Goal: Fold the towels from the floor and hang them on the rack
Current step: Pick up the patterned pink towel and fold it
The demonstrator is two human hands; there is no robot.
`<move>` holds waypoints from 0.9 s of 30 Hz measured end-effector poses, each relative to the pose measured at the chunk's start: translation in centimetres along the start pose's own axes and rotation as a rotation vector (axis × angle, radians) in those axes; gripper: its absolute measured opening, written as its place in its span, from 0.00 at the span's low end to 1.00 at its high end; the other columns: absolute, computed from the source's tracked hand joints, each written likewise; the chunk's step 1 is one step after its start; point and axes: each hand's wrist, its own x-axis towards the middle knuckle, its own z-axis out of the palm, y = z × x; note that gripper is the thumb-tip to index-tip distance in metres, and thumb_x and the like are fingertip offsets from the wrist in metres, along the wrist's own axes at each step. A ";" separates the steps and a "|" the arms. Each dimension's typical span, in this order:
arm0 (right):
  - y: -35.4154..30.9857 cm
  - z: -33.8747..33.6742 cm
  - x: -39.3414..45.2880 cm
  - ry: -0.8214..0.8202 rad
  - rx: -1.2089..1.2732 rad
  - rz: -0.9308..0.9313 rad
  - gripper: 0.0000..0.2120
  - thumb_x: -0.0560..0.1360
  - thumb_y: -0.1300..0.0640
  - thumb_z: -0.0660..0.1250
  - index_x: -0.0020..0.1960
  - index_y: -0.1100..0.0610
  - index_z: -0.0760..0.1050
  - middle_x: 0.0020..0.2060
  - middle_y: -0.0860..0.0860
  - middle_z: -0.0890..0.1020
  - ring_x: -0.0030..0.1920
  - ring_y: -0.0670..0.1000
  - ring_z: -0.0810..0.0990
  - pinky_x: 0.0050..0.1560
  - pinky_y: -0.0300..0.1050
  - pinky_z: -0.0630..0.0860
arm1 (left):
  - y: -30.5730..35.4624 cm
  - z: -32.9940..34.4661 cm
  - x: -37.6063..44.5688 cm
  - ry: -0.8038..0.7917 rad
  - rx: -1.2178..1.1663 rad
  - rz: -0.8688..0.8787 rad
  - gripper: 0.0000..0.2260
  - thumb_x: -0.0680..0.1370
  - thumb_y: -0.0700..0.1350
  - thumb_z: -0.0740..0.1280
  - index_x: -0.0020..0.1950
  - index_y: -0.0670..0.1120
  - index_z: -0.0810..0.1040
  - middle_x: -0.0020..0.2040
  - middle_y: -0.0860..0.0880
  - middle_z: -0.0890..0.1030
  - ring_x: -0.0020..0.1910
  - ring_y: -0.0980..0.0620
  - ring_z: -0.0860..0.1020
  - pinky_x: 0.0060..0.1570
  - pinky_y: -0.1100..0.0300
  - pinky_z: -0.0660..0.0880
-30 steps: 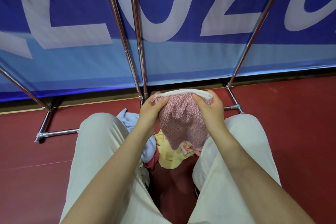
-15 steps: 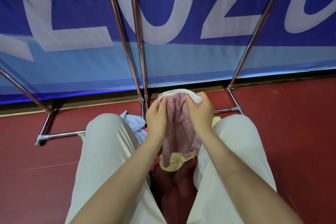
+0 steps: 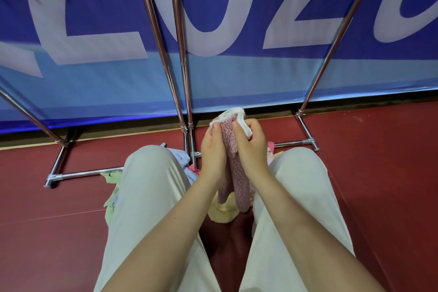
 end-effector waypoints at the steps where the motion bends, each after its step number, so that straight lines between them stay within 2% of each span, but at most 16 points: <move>1: -0.1 -0.2 0.0 -0.031 0.003 -0.017 0.06 0.77 0.57 0.66 0.42 0.53 0.71 0.33 0.44 0.73 0.34 0.43 0.68 0.37 0.40 0.67 | 0.1 -0.1 0.1 -0.008 -0.010 -0.011 0.14 0.84 0.48 0.55 0.62 0.47 0.77 0.57 0.48 0.82 0.57 0.51 0.80 0.60 0.55 0.75; 3: -0.2 -0.5 -0.1 -0.101 -0.005 -0.055 0.06 0.79 0.58 0.64 0.44 0.51 0.73 0.34 0.45 0.74 0.35 0.43 0.70 0.37 0.39 0.68 | 0.0 -0.4 0.3 -0.027 -0.004 -0.016 0.15 0.84 0.48 0.54 0.62 0.45 0.77 0.56 0.47 0.83 0.56 0.51 0.80 0.58 0.57 0.76; 6: -0.1 -1.1 -0.2 -0.229 -0.060 -0.096 0.09 0.80 0.62 0.60 0.49 0.52 0.77 0.35 0.44 0.77 0.35 0.40 0.74 0.39 0.35 0.71 | 0.0 -0.8 0.6 -0.016 -0.032 -0.068 0.15 0.84 0.49 0.55 0.58 0.45 0.79 0.52 0.46 0.83 0.53 0.49 0.80 0.57 0.54 0.74; 8: 0.3 -1.4 -0.1 -0.283 -0.167 -0.182 0.11 0.79 0.64 0.60 0.54 0.56 0.80 0.39 0.44 0.78 0.42 0.41 0.76 0.47 0.34 0.72 | 0.0 -1.2 0.8 -0.005 -0.075 -0.132 0.14 0.84 0.49 0.57 0.57 0.45 0.80 0.51 0.45 0.83 0.51 0.48 0.80 0.57 0.52 0.74; 10: 0.6 -1.7 0.2 -0.230 -0.369 -0.371 0.12 0.76 0.63 0.63 0.54 0.54 0.82 0.41 0.42 0.76 0.47 0.43 0.72 0.52 0.31 0.68 | 0.2 -1.5 0.9 0.003 -0.103 -0.173 0.14 0.83 0.50 0.57 0.55 0.46 0.80 0.50 0.46 0.83 0.50 0.50 0.80 0.55 0.54 0.74; 12: 0.5 -1.7 0.5 -0.137 -0.464 -0.456 0.10 0.74 0.62 0.67 0.52 0.52 0.83 0.43 0.46 0.75 0.49 0.45 0.69 0.53 0.32 0.67 | 0.4 -1.8 1.1 0.001 -0.090 -0.179 0.14 0.83 0.50 0.57 0.49 0.49 0.81 0.45 0.48 0.84 0.48 0.50 0.80 0.53 0.55 0.74; 14: 0.2 -1.6 0.6 -0.102 -0.442 -0.398 0.15 0.72 0.60 0.70 0.59 0.52 0.78 0.51 0.48 0.73 0.55 0.46 0.69 0.59 0.39 0.68 | 0.8 -2.0 0.9 -0.015 -0.074 -0.162 0.14 0.83 0.50 0.58 0.47 0.50 0.81 0.41 0.51 0.84 0.44 0.52 0.81 0.48 0.57 0.75; 16: 0.2 -1.5 0.6 -0.142 -0.338 -0.215 0.28 0.72 0.56 0.73 0.69 0.51 0.68 0.58 0.48 0.72 0.59 0.46 0.71 0.61 0.39 0.70 | 1.4 -2.5 0.9 -0.044 -0.095 -0.174 0.14 0.83 0.51 0.58 0.47 0.50 0.81 0.39 0.51 0.84 0.39 0.54 0.81 0.42 0.61 0.76; 17: 0.0 -1.4 0.7 -0.174 -0.277 -0.093 0.31 0.71 0.53 0.73 0.71 0.50 0.65 0.58 0.47 0.74 0.57 0.45 0.74 0.60 0.39 0.72 | 1.6 -2.7 0.9 -0.057 -0.116 -0.174 0.14 0.83 0.51 0.57 0.47 0.49 0.81 0.39 0.50 0.84 0.38 0.54 0.82 0.40 0.61 0.76; 18: -0.1 -1.3 0.8 -0.215 -0.225 0.019 0.29 0.71 0.50 0.74 0.68 0.50 0.68 0.55 0.46 0.77 0.54 0.44 0.77 0.58 0.41 0.74 | 1.8 -2.9 1.0 -0.067 -0.133 -0.159 0.14 0.84 0.50 0.57 0.48 0.48 0.81 0.39 0.50 0.85 0.38 0.54 0.82 0.39 0.63 0.77; 20: -0.1 -1.1 0.7 -0.260 -0.234 0.124 0.13 0.71 0.45 0.72 0.51 0.50 0.77 0.42 0.44 0.82 0.43 0.43 0.80 0.49 0.46 0.77 | 1.9 -3.4 1.0 -0.080 -0.151 -0.133 0.15 0.84 0.50 0.55 0.51 0.46 0.80 0.42 0.48 0.85 0.41 0.54 0.83 0.39 0.63 0.78; 21: -0.3 -0.9 0.6 -0.241 -0.275 0.117 0.11 0.71 0.43 0.71 0.43 0.50 0.76 0.35 0.44 0.81 0.37 0.43 0.78 0.42 0.45 0.75 | 2.1 -3.4 0.8 -0.097 -0.160 -0.149 0.16 0.84 0.51 0.55 0.53 0.46 0.80 0.45 0.47 0.85 0.43 0.53 0.83 0.41 0.62 0.79; 22: -0.2 -0.9 0.4 -0.207 -0.312 0.097 0.14 0.72 0.43 0.70 0.38 0.52 0.75 0.31 0.46 0.79 0.33 0.44 0.77 0.38 0.44 0.72 | 2.2 -3.4 0.6 -0.103 -0.162 -0.170 0.17 0.83 0.53 0.55 0.55 0.45 0.80 0.48 0.45 0.85 0.46 0.51 0.83 0.44 0.60 0.79; 25: -0.1 -0.6 0.0 -0.091 -0.249 0.111 0.16 0.72 0.43 0.70 0.39 0.56 0.76 0.33 0.49 0.81 0.35 0.47 0.79 0.39 0.45 0.73 | 1.8 -2.9 0.0 -0.091 -0.094 -0.170 0.18 0.82 0.58 0.57 0.56 0.49 0.81 0.54 0.46 0.84 0.55 0.48 0.81 0.58 0.53 0.76; 27: -0.2 -0.4 -0.3 -0.036 -0.128 0.158 0.12 0.73 0.46 0.70 0.40 0.55 0.77 0.33 0.47 0.82 0.35 0.44 0.79 0.40 0.42 0.73 | 1.0 -2.5 -0.1 -0.093 0.011 -0.072 0.14 0.81 0.58 0.59 0.53 0.52 0.81 0.53 0.51 0.83 0.56 0.54 0.80 0.62 0.54 0.73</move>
